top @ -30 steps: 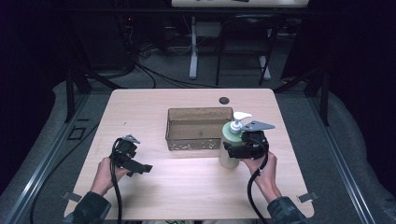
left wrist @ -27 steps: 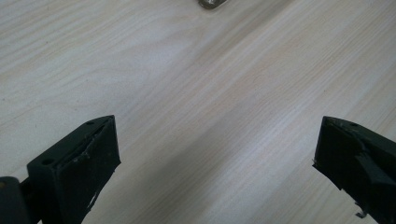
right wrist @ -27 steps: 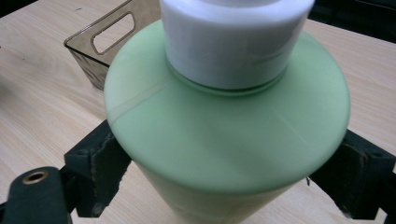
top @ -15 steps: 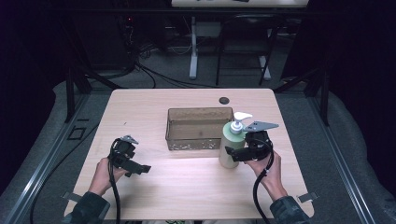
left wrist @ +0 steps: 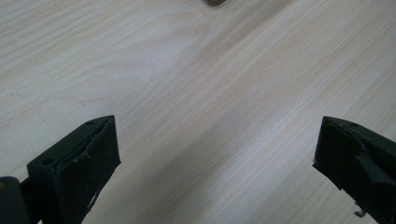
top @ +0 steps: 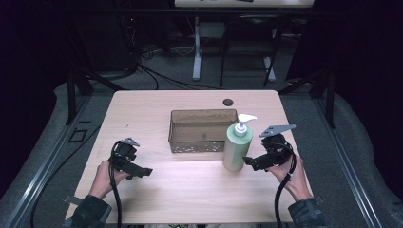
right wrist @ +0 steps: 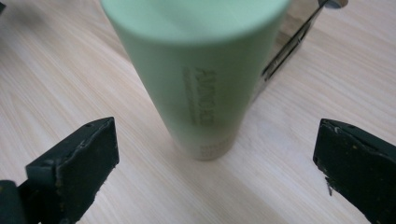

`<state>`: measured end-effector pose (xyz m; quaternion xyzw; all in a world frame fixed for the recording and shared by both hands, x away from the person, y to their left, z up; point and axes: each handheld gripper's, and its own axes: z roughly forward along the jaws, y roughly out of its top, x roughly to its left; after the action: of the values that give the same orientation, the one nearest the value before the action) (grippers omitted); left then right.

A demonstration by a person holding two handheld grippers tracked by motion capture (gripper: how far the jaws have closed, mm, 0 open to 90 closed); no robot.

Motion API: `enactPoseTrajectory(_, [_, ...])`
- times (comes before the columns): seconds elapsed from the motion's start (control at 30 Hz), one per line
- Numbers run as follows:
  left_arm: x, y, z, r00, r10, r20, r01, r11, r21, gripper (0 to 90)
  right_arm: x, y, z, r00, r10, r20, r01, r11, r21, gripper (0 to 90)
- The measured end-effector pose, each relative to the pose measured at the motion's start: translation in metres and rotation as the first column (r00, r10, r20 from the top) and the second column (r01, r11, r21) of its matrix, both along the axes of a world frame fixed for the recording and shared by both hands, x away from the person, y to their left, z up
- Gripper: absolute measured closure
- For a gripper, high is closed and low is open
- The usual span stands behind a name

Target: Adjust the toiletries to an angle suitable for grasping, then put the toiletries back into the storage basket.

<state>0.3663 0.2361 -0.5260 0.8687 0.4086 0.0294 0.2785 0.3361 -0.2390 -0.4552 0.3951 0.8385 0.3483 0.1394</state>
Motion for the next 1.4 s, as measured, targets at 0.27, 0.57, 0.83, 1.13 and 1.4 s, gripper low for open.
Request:
enactPoseTrajectory(0.27, [0.001, 0.0, -0.001, 1.0, -0.008, -0.003, 0.008, 0.9999, 0.009, 0.0, 0.004, -0.016, -0.009, 0.9976, 0.013, -0.068, -0.019, 0.996, -0.082, 0.3])
enactPoseTrajectory(0.57, [0.0, -0.003, -0.002, 0.9997, -0.021, -0.008, 0.021, 0.9995, 0.021, 0.0, 0.005, -0.022, -0.007, 0.9965, -0.023, -0.081, 0.012, 0.992, -0.128, 0.9])
enactPoseTrajectory(0.83, [0.0, -0.004, -0.001, 0.9996, -0.027, -0.003, 0.027, 0.9995, 0.017, 0.0, 0.006, -0.023, -0.004, 0.9947, -0.005, -0.103, -0.01, 0.99, -0.144, 1.2])
enactPoseTrajectory(1.13, [-0.002, -0.007, -0.003, 0.9993, -0.038, -0.004, 0.038, 0.9989, 0.028, 0.0, 0.009, -0.023, -0.003, 0.9835, 0.018, -0.18, -0.053, 0.98, -0.193, 4.0])
enactPoseTrajectory(1.4, [-0.004, -0.006, -0.003, 0.9989, -0.047, -0.006, 0.047, 0.9986, 0.023, 0.0, 0.011, -0.031, 0.014, 0.9857, 0.017, -0.167, -0.051, 0.978, -0.202, 5.3])
